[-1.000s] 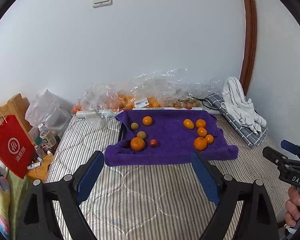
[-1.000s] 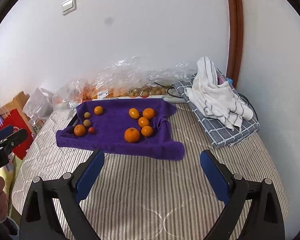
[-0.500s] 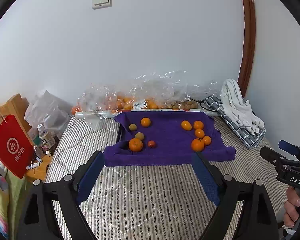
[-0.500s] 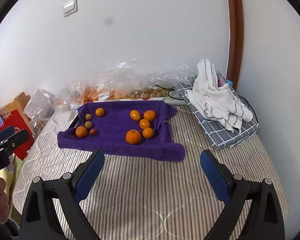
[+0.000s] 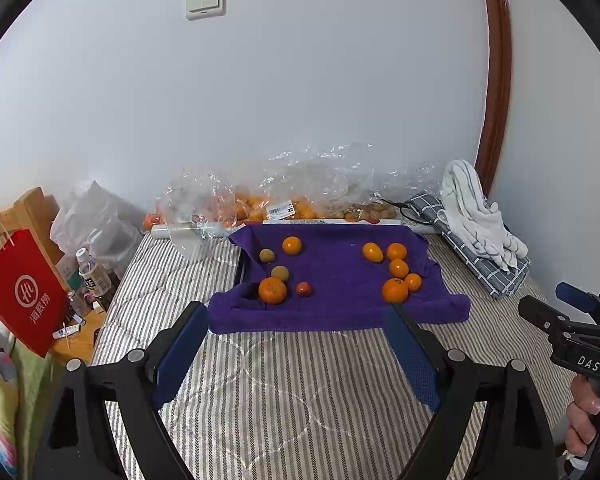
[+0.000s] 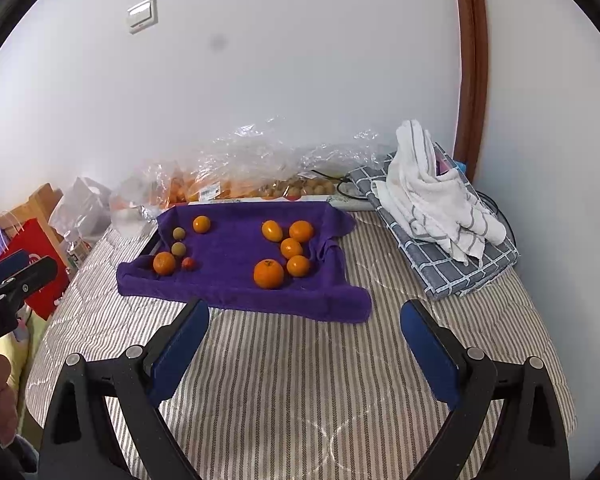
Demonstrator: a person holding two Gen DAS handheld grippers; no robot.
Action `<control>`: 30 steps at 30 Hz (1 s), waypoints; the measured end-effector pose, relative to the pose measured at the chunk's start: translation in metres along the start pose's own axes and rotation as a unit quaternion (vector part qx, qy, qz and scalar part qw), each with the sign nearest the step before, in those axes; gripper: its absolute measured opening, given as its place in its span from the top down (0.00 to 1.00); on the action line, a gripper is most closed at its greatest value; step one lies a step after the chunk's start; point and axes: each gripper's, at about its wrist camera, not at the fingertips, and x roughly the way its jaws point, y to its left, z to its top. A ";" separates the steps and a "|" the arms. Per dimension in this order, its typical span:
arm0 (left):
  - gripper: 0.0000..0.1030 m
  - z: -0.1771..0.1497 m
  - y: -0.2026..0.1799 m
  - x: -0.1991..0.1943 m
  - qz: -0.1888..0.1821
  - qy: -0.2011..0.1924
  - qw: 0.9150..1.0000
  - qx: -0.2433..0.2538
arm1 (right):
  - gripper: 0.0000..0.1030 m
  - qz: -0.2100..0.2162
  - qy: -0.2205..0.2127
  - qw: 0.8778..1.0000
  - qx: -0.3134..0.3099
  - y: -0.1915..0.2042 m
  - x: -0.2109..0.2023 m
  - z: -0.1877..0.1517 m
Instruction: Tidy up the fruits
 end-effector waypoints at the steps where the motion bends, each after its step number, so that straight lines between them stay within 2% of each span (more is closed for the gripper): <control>1: 0.14 0.000 0.000 0.000 0.000 0.000 1.000 0.000 | 0.07 0.000 0.001 1.000 0.000 -0.001 0.001 0.000; 30: 0.14 0.001 0.007 -0.006 -0.001 -0.008 1.000 -0.012 | 0.07 -0.001 -0.004 1.000 -0.015 0.007 -0.001 0.001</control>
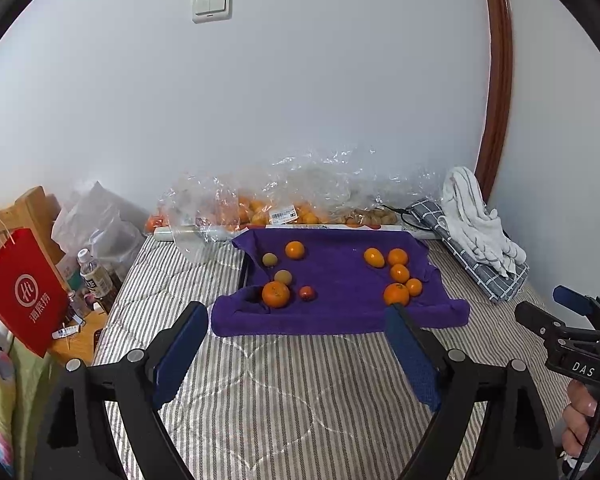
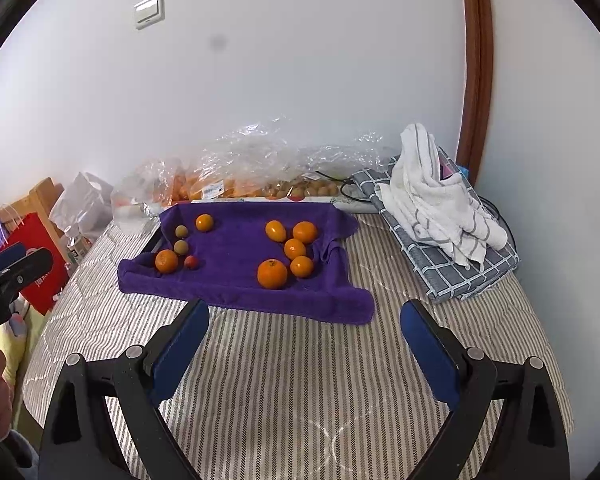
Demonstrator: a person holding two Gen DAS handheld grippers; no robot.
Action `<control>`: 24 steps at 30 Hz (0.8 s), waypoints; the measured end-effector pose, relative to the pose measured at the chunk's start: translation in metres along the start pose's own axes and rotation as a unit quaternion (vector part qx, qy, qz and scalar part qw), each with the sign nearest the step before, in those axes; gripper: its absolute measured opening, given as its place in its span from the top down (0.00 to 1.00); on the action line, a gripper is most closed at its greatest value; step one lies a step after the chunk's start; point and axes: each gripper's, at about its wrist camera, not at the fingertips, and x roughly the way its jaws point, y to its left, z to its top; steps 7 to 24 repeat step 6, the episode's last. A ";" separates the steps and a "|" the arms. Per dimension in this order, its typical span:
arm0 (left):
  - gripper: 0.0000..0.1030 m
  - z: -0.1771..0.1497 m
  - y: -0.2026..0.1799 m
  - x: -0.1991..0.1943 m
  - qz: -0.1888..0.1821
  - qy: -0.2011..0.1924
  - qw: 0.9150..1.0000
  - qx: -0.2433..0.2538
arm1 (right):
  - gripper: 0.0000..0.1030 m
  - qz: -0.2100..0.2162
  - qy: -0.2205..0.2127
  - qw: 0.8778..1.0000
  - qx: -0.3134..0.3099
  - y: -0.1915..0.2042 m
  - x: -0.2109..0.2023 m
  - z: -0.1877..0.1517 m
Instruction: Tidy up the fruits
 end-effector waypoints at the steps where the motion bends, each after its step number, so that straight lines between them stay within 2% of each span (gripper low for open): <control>1: 0.14 0.000 0.000 0.000 -0.001 0.000 1.000 0.000 | 0.07 -0.001 0.000 1.000 0.000 0.000 0.000 0.000; 24: 0.13 0.003 -0.003 0.001 0.002 -0.004 1.000 0.004 | 0.07 -0.003 0.000 1.000 -0.002 0.003 0.001 -0.001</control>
